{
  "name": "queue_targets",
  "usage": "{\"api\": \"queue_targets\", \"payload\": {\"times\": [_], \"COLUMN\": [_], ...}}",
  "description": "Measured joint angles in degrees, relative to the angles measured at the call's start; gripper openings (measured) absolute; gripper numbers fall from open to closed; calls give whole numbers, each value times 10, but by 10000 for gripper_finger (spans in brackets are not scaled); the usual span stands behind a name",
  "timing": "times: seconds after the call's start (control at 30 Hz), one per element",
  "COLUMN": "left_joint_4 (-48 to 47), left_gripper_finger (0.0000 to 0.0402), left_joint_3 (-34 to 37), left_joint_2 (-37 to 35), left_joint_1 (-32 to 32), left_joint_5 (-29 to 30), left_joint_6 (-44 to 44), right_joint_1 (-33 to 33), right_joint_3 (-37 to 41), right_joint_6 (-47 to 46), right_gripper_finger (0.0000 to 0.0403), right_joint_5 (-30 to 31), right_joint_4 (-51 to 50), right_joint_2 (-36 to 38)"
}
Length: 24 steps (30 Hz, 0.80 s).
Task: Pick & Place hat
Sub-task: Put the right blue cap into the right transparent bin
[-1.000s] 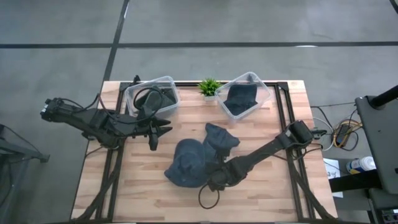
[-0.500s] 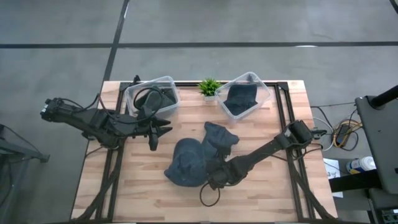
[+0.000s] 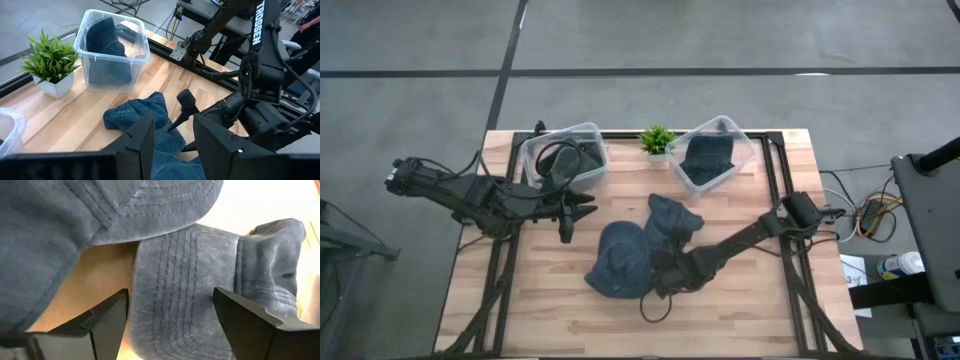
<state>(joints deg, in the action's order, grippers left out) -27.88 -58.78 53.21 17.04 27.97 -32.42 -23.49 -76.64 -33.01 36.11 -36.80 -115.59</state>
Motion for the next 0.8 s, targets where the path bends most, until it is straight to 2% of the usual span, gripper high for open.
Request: {"api": "queue_targets", "payload": {"times": [0.13, 0.27, 0.43, 0.63, 0.8], "left_joint_4": [0, 0, 0, 0, 0], "left_gripper_finger": [129, 129, 129, 129, 129], "left_joint_3": [0, 0, 0, 0, 0], "left_joint_2": [0, 0, 0, 0, 0], "left_joint_1": [0, 0, 0, 0, 0], "left_joint_5": [0, 0, 0, 0, 0], "left_joint_6": [0, 0, 0, 4, 8], "right_joint_1": [5, 10, 10, 10, 11], "right_joint_3": [11, 11, -18, -81, -138], "right_joint_6": [-2, -2, 0, 1, -18], "right_gripper_finger": [259, 213, 130, 25, 16], "right_joint_5": [0, -10, -29, -42, -66], "right_joint_4": [6, 14, -1, -93, -177], "right_joint_2": [0, 0, 0, 0, 0]}}
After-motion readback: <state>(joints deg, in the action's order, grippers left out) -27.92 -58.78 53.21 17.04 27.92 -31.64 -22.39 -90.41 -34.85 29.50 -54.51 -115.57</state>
